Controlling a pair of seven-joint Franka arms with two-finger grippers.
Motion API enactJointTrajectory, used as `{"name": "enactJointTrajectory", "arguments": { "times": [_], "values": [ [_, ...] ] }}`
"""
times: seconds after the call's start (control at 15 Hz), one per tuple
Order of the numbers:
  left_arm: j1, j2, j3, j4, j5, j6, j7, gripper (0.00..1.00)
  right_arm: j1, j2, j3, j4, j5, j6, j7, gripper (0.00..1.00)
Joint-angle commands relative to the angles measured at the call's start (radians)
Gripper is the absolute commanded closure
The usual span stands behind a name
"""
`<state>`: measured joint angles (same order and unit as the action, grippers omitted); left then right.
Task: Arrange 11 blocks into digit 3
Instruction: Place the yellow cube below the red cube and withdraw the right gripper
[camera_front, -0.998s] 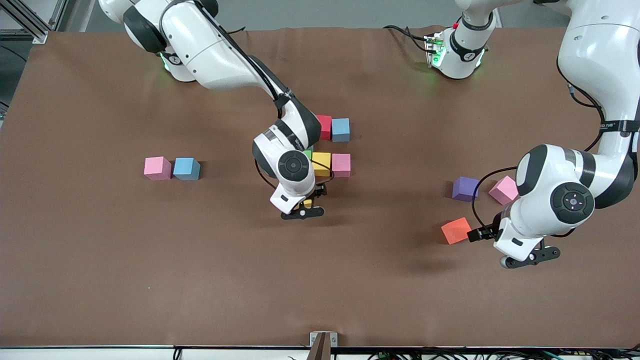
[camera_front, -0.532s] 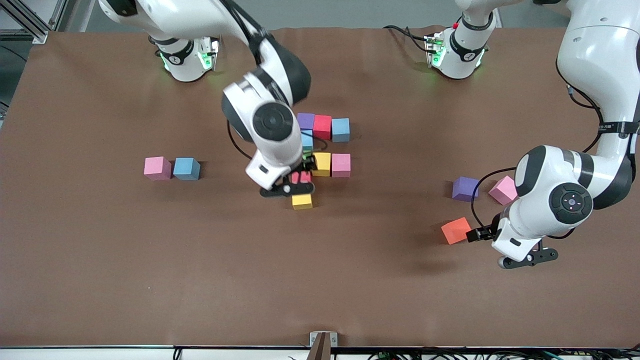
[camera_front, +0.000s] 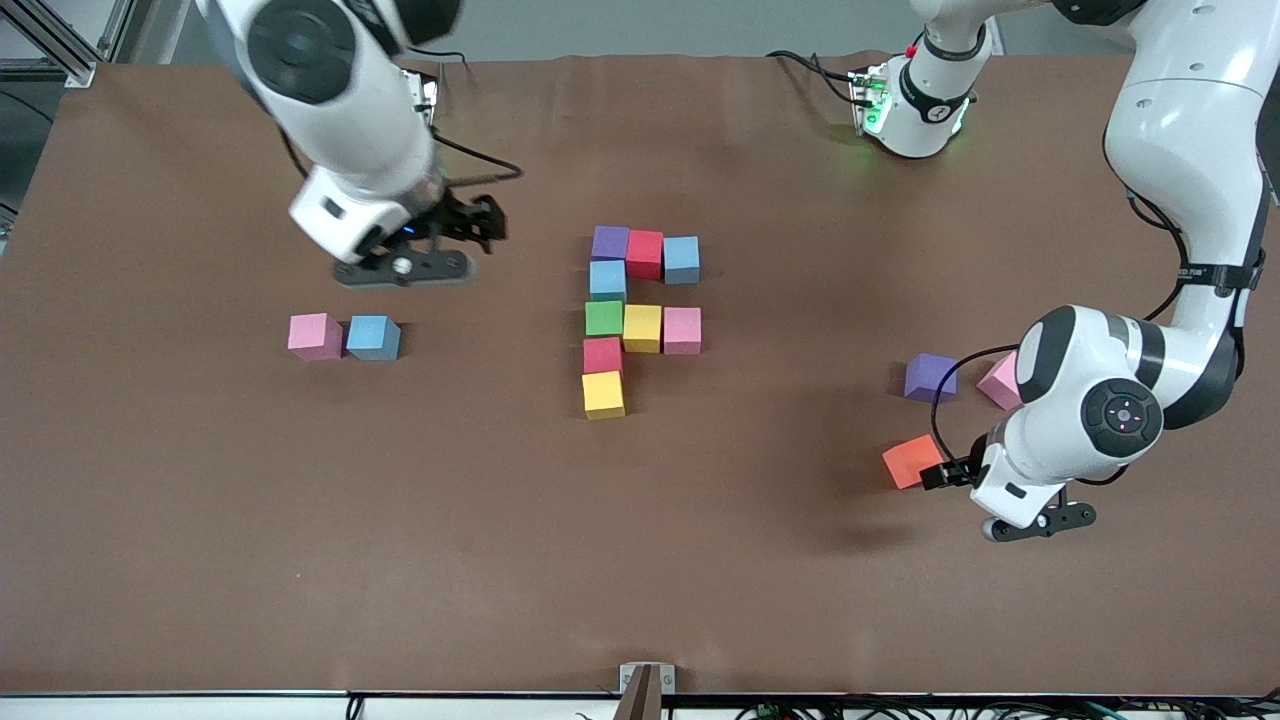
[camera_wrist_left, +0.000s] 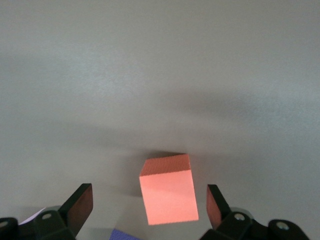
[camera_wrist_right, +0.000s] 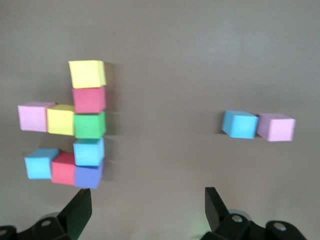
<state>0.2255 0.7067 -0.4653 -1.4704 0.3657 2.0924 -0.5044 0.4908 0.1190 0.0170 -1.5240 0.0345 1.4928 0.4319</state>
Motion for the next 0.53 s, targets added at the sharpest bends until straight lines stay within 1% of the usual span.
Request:
{"name": "enactJointTrajectory", "arguments": {
  "times": [0.0,0.13,0.33,0.47],
  "values": [
    [0.002,0.033,-0.006,-0.005,0.010,0.050,-0.009,0.00,-0.090,-0.182,0.009,-0.186,0.018,0.006,-0.103,0.00],
    [0.005,0.053,-0.006,-0.005,0.007,0.061,-0.025,0.00,-0.158,-0.209,0.008,-0.188,0.018,-0.035,-0.149,0.00],
    [0.002,0.074,-0.006,-0.005,0.007,0.069,-0.069,0.00,-0.265,-0.231,0.006,-0.183,0.018,-0.042,-0.202,0.00],
    [0.000,0.088,-0.004,-0.007,0.007,0.078,-0.091,0.00,-0.326,-0.234,0.000,-0.183,0.018,-0.040,-0.270,0.00]
  ]
}}
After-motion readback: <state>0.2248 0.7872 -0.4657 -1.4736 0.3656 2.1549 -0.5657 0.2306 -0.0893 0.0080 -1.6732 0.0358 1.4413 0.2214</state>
